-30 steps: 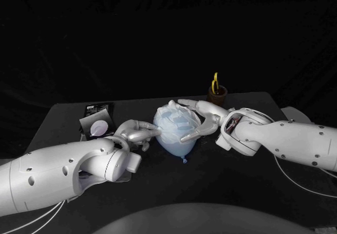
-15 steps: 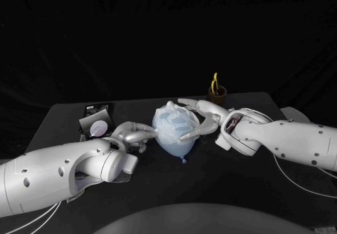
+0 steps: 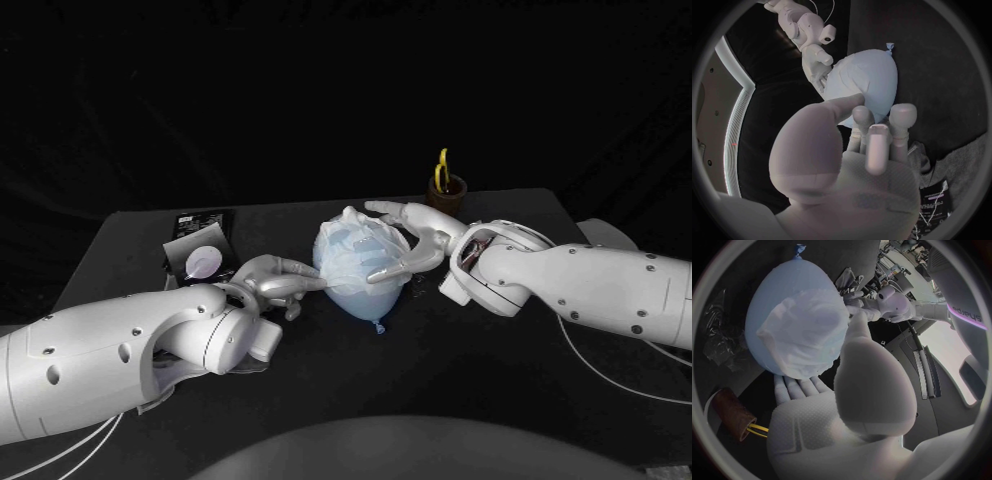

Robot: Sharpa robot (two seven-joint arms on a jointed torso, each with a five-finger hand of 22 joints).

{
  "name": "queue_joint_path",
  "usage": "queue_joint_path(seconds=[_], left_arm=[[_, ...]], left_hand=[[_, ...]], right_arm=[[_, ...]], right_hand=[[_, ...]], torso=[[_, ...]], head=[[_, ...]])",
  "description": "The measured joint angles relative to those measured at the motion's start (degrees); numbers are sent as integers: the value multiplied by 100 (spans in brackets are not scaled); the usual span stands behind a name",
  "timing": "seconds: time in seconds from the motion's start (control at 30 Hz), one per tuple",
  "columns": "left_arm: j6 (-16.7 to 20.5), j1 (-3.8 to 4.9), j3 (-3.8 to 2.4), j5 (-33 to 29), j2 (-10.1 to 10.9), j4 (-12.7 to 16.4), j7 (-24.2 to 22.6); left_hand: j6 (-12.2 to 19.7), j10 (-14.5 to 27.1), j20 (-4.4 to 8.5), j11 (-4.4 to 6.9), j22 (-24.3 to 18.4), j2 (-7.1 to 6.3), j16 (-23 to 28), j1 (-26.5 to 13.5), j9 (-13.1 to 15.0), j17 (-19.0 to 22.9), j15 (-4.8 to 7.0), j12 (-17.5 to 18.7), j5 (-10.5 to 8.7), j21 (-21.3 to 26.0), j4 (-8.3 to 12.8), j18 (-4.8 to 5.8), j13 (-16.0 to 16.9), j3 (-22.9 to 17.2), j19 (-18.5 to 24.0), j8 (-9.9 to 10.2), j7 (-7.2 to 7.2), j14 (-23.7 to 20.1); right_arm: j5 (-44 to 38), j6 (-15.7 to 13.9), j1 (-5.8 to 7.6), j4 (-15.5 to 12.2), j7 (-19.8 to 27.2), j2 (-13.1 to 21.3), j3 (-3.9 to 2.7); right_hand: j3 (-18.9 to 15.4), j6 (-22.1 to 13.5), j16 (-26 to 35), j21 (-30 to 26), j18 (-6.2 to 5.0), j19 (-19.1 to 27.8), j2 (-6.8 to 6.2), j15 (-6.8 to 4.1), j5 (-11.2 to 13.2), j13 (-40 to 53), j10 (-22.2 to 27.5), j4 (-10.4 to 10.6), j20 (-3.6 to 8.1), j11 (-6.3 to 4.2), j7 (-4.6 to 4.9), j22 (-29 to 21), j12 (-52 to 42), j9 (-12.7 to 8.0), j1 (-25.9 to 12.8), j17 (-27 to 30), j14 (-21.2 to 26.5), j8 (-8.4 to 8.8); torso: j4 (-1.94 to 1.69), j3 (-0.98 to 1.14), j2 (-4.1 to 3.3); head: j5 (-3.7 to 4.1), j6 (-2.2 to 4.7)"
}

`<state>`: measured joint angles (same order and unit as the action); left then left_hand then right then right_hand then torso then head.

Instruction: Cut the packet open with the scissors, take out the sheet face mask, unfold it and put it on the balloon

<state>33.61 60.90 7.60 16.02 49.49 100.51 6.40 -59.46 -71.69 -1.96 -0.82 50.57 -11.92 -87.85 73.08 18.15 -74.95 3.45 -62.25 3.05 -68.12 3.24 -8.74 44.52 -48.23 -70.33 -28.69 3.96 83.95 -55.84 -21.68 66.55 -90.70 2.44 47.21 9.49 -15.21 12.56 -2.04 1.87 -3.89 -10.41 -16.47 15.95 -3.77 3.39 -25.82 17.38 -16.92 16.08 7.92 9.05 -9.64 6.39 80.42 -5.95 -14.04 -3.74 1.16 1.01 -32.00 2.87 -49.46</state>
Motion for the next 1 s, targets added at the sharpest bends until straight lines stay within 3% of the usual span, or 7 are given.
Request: queue_joint_path(seconds=[0.57,1.0], left_arm=[[-141,-2,1,141,59,-9,321],[-88,-4,2,-5,80,-59,173]], left_hand=[[12,-1,0,1,17,8,5,-38,0,0,0,1,13,1,0,37,19,-32,1,-2,6,0],[66,-51,-21,51,-135,45,5,-210,0,0,-1,35,13,50,-42,38,-102,-38,21,-56,33,0]], right_arm=[[-91,5,3,33,-195,-25,-3],[-116,8,3,31,-213,-19,-3]], right_hand=[[0,0,1,0,1,0,15,0,0,-4,2,0,0,-1,0,-1,2,-1,15,1,-40,-23],[0,0,2,0,2,0,15,0,0,-1,4,0,0,-1,0,-2,18,4,15,2,-39,-22]], torso=[[2,1,-1],[3,-3,-3]], head=[[6,12],[10,29]])
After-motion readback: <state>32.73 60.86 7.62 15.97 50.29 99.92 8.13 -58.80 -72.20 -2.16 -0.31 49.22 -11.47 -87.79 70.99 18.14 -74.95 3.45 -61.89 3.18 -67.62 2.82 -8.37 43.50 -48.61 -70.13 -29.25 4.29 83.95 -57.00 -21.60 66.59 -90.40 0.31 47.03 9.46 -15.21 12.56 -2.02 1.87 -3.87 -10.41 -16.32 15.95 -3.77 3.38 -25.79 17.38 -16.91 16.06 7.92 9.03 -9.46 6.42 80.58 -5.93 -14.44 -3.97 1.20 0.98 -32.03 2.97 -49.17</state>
